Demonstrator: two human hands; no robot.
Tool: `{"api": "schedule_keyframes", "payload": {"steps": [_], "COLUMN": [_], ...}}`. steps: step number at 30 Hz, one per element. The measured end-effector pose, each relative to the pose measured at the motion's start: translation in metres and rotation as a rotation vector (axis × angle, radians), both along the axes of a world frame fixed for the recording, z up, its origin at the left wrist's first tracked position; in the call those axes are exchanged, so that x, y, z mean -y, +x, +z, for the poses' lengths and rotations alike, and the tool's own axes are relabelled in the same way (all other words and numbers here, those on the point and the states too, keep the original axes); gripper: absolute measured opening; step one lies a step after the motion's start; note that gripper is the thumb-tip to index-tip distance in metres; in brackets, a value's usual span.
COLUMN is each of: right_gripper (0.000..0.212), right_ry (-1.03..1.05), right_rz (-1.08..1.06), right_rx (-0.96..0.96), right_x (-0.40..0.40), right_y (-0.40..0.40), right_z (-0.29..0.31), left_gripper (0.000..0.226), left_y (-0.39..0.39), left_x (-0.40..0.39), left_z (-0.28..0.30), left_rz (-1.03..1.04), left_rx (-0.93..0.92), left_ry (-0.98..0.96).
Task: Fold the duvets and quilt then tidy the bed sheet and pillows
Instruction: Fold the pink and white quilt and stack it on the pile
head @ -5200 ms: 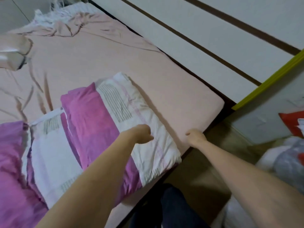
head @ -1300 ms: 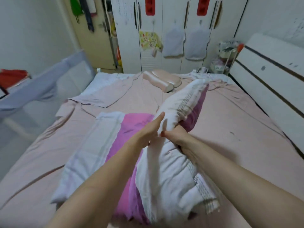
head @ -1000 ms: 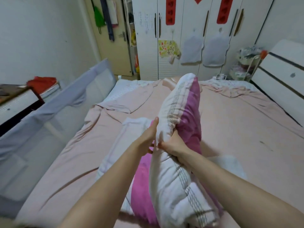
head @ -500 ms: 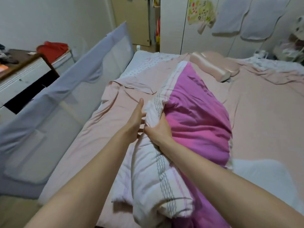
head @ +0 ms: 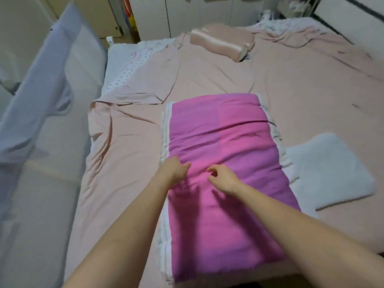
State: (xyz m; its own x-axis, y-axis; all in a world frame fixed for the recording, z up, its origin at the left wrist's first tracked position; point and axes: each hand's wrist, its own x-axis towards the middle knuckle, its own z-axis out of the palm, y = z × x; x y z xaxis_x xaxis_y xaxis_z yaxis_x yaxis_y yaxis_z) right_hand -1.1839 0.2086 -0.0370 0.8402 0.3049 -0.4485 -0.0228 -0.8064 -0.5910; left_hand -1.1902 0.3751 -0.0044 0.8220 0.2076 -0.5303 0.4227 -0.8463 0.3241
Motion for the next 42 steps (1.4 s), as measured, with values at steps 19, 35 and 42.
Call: {"api": "schedule_keyframes", "payload": {"steps": [19, 35, 42], "right_gripper": [0.03, 0.018, 0.014], "right_ry": [0.229, 0.718, 0.768], "right_rz": [-0.569, -0.562, -0.412], "right_rx": [0.05, -0.177, -0.172], "right_x": [0.258, 0.239, 0.206], "right_y": [0.258, 0.396, 0.391], "right_z": [-0.025, -0.169, -0.134], "left_gripper": [0.047, 0.035, 0.041], "left_y": [0.28, 0.395, 0.389], "left_x": [0.266, 0.284, 0.252], "left_z": [-0.025, -0.139, -0.083], "left_rz": [-0.572, -0.298, 0.348], "left_rx": [0.285, 0.593, 0.814], "left_ry": [0.258, 0.288, -0.067]}}
